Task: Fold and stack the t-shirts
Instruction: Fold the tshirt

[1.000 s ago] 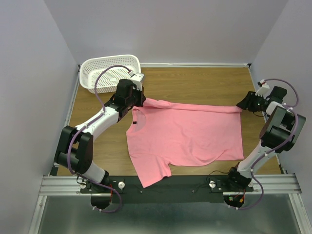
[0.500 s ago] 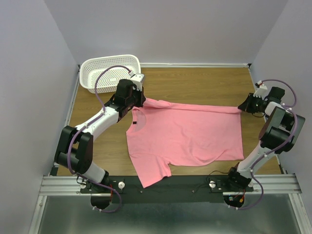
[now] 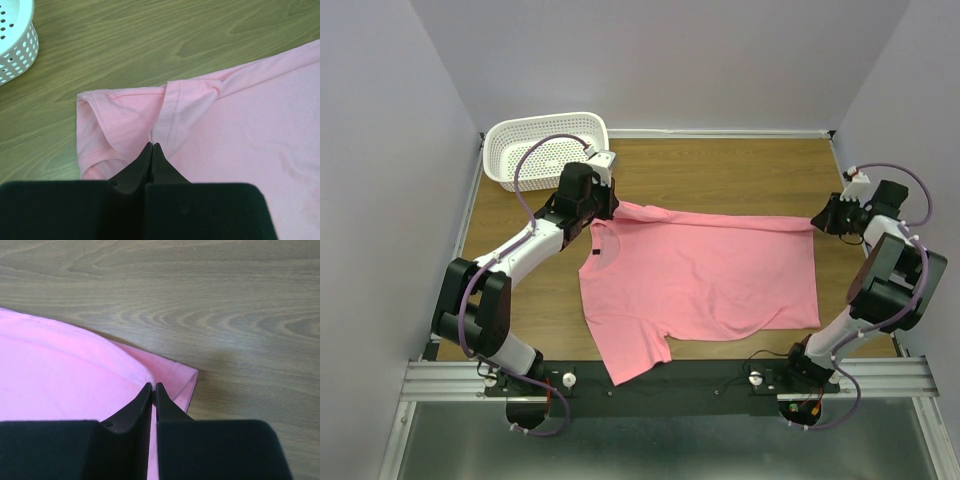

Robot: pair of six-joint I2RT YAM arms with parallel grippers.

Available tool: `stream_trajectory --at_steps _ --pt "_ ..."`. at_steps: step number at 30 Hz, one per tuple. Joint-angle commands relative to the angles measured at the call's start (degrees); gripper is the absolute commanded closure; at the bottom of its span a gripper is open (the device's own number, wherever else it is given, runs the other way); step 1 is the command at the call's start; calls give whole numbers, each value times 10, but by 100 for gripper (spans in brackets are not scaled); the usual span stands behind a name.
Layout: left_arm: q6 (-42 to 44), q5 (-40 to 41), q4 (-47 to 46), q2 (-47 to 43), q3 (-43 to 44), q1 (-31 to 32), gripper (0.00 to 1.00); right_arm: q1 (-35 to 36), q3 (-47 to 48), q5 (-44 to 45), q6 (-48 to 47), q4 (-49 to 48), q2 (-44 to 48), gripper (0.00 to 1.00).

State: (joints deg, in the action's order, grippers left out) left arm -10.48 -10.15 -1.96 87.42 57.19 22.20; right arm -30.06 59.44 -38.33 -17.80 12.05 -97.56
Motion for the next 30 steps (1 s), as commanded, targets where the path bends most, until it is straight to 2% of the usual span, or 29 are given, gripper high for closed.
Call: stream_trajectory --at_steps 1,17,23,30 --pt "8 -5 6 -3 6 1 100 1 -18 18 -23 4 23 87" --pt "10 -3 10 -5 6 0 100 0 -35 43 -45 4 32 84" --pt "12 -1 12 -8 5 0 100 0 -49 51 -58 5 53 93" --pt "8 0 16 -8 3 0 100 -8 -86 84 -92 3 76 92"
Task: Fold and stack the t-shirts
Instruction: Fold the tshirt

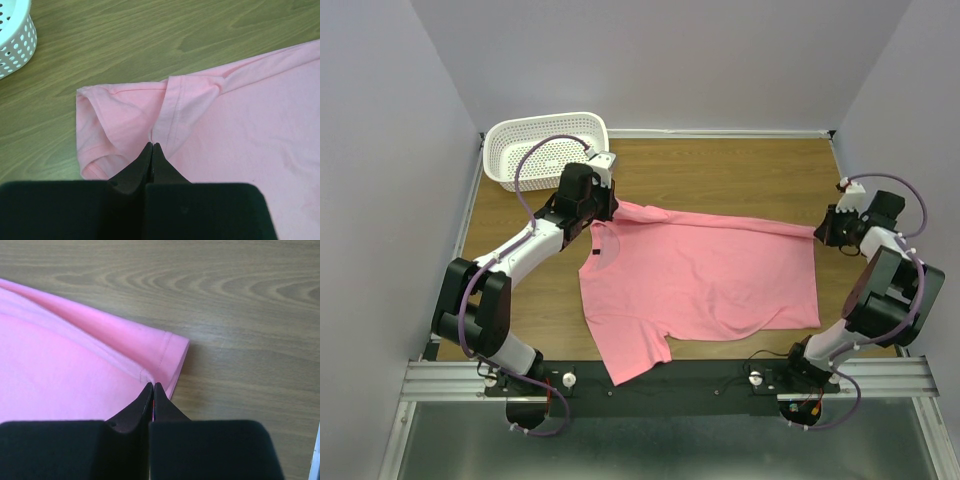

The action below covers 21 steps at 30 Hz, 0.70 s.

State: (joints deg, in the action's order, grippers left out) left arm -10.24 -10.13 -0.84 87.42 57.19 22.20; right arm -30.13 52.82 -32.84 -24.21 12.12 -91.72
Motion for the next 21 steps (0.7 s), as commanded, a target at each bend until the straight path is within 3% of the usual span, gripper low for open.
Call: stream_trajectory --at_steps 1,5,10,15,21 --pt "3 1 7 -10 3 0 100 -7 -28 37 -34 1 18 92" --pt "-7 1 8 -17 -1 1 100 -9 -39 58 -43 -7 14 89" --pt "-14 12 23 -29 -9 1 100 -17 -48 85 -38 -23 12 74" --pt "-22 12 29 -44 -22 0 100 -21 -49 90 -35 -28 12 72" --pt "-23 0 32 -59 -37 1 100 -27 -65 -1 -43 -20 48 71"
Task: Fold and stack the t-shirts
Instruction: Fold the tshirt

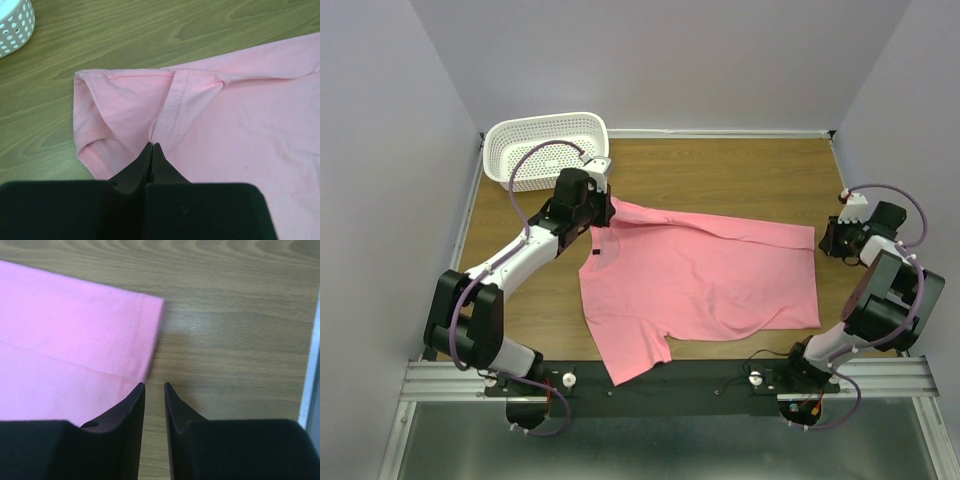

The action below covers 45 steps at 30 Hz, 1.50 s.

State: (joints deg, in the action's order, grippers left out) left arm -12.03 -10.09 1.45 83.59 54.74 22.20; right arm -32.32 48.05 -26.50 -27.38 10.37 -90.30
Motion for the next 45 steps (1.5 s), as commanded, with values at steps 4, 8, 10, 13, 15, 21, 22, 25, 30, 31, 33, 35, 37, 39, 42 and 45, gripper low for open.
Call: stream_trajectory --at_steps 4,8,10,13,15,21,22,25,30,31,33,35,37,39,42,45 --pt "-2 -3 12 -21 -15 0 100 -4 -10 -144 -18 29 51 65" --pt "-3 -7 15 -18 -17 0 100 1 11 -181 -13 63 43 65" --pt "-4 -10 17 -17 -18 1 100 11 23 -189 -16 83 36 64" --pt "-4 -17 22 -16 -19 1 100 32 34 -192 -27 102 33 64" --pt "-4 -22 34 -13 -19 1 100 61 46 -192 -29 113 35 64" --pt "3 -19 75 -22 -15 1 68 214 110 -168 -23 147 15 64" --pt "3 -14 78 -31 -16 0 63 237 142 -166 -16 151 7 64" --pt "6 30 78 -91 -17 1 52 325 202 -159 0 168 -43 64" --pt "8 145 15 -271 -76 -2 24 459 362 -147 76 173 -166 62" --pt "10 160 7 -295 -88 -3 20 489 388 -148 109 172 -219 61" --pt "36 182 -12 -354 -118 -6 14 522 467 -149 152 173 -291 58" --pt "58 190 -12 -394 -139 -8 14 542 512 -131 170 172 -326 54" --pt "81 198 -8 -414 -158 -8 14 560 561 -95 186 172 -364 53" --pt "76 221 -8 -437 -170 -9 13 567 585 -75 194 173 -384 53" --pt "75 219 -13 -450 -174 -9 12 574 601 -43 203 174 -405 54" --pt "78 227 -12 -440 -172 -9 12 578 584 -39 202 173 -407 55"
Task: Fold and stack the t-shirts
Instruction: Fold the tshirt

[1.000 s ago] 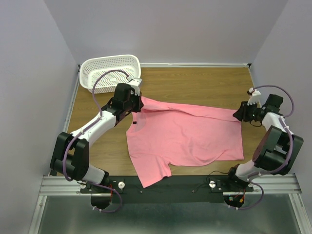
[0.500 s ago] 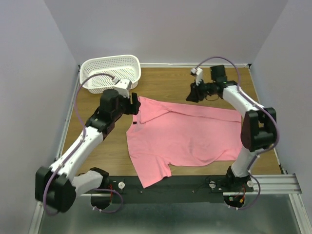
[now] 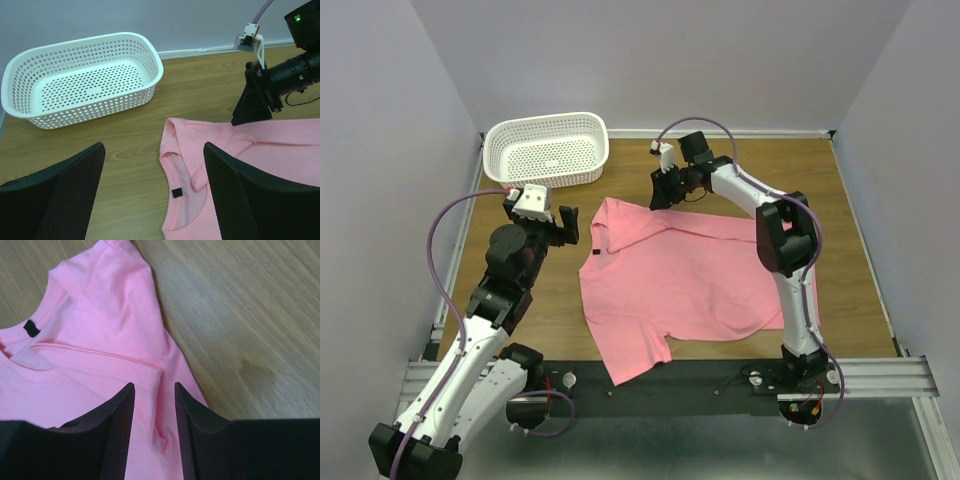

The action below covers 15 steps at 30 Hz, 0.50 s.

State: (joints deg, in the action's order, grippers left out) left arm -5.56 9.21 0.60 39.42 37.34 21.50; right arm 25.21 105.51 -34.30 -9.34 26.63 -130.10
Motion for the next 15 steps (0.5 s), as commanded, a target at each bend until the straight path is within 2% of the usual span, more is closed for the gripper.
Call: stream_trajectory --at_steps 1,15 --pt "14 30 -3 4 4 -2 12 6 4 43 20 11 -9 55" --pt "12 16 -3 8 6 -2 13 25 -9 56 21 14 -25 58"
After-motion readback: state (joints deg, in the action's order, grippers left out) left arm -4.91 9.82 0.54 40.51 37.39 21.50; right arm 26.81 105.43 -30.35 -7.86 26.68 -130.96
